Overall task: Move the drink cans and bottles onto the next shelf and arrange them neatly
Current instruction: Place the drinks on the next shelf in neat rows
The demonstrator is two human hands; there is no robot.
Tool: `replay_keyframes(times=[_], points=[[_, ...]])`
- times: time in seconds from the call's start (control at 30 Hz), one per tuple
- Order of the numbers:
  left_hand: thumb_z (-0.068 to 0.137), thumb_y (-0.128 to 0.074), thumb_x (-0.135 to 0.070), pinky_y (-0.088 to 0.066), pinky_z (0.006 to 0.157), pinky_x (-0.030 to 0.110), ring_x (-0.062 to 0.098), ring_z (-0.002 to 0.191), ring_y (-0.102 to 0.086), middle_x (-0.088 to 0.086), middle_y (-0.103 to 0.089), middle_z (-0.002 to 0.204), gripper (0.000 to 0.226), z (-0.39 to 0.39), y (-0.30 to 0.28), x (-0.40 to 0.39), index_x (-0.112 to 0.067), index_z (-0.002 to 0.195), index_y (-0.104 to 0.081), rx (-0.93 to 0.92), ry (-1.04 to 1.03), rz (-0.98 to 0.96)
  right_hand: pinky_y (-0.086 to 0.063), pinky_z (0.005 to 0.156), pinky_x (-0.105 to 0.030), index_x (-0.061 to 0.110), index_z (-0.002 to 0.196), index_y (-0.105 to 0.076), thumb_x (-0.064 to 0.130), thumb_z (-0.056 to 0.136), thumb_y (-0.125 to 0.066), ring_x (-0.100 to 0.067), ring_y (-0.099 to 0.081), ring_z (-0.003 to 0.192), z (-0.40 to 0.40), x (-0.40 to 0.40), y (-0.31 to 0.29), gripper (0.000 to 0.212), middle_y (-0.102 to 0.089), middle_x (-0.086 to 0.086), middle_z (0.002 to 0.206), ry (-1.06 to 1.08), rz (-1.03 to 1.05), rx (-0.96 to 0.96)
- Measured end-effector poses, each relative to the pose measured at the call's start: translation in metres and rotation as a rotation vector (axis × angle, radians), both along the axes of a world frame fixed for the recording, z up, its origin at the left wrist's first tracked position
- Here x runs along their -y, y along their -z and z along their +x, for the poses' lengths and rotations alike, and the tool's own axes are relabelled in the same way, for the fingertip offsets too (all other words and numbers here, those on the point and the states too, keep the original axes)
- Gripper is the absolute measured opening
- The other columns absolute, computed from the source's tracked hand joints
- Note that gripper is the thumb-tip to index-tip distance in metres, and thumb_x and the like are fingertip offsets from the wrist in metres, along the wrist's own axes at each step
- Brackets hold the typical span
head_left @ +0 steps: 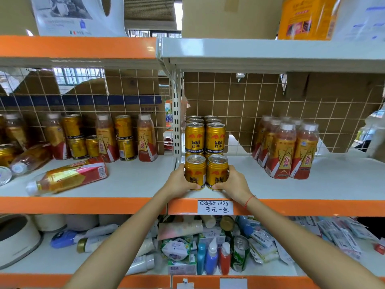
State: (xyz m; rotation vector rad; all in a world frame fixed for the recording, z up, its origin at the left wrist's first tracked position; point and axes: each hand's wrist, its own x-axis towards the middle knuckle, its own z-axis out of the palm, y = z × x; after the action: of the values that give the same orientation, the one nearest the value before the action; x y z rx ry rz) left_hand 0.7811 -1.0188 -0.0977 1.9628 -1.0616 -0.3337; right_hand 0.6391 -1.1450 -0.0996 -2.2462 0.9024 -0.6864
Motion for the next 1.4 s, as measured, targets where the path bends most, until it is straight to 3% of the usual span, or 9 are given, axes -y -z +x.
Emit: replay_keyframes(times=[0.17,0.8,1.03,1.27,1.4], points=[[0.068,-0.085,-0.023,-0.045,0.097,0.031,0.022,0.117,-0.055,0.008,-0.056,0.131,0.082,0.001,-0.001,0.002,-0.014,0.135,-0.038,0.016,-0.008,0.022,-0.049,0.086,-0.037,0.01,0.115,-0.047,0.028,0.068,-0.083,-0.028,-0.059,0.106,0.001,0.001,0.0,0.063,-0.061,-0.011,0.117,0.001,-0.018,-0.012],[0.068,-0.085,-0.024,-0.043,0.089,0.024,0.022,0.115,-0.056,0.009,-0.056,0.131,0.081,-0.003,-0.002,0.001,-0.011,0.133,-0.039,0.032,-0.028,0.015,-0.047,0.092,-0.038,0.007,0.121,-0.044,0.026,0.07,-0.082,-0.029,-0.055,0.113,-0.002,0.001,-0.004,0.067,-0.058,-0.013,0.125,-0.03,-0.011,-0.055],[0.07,-0.083,-0.025,-0.045,0.093,0.028,0.022,0.115,-0.055,0.008,-0.055,0.131,0.082,-0.006,-0.003,-0.002,-0.013,0.135,-0.036,0.008,-0.026,0.033,-0.046,0.093,-0.036,0.008,0.123,-0.042,0.025,0.072,-0.08,-0.028,-0.055,0.114,-0.002,-0.001,-0.005,0.066,-0.057,-0.012,0.126,-0.045,0.013,-0.051],[0.079,-0.076,-0.015,-0.04,0.097,0.026,0.022,0.123,-0.05,0.009,-0.048,0.139,0.089,-0.017,-0.017,-0.01,-0.014,0.146,-0.018,-0.054,0.014,-0.002,-0.044,0.094,-0.032,0.01,0.132,-0.038,0.016,0.076,-0.077,-0.025,-0.054,0.115,-0.011,-0.004,-0.024,0.069,-0.054,-0.01,0.13,-0.106,0.151,0.007],[0.085,-0.07,-0.019,-0.033,0.102,0.027,0.021,0.133,-0.039,0.007,-0.038,0.147,0.081,-0.022,-0.041,-0.02,-0.012,0.148,-0.019,0.035,-0.011,-0.046,-0.038,0.085,-0.021,0.011,0.138,-0.033,0.014,0.08,-0.074,-0.012,-0.05,0.109,-0.02,-0.013,-0.054,0.071,-0.053,-0.003,0.125,-0.161,0.16,0.059]])
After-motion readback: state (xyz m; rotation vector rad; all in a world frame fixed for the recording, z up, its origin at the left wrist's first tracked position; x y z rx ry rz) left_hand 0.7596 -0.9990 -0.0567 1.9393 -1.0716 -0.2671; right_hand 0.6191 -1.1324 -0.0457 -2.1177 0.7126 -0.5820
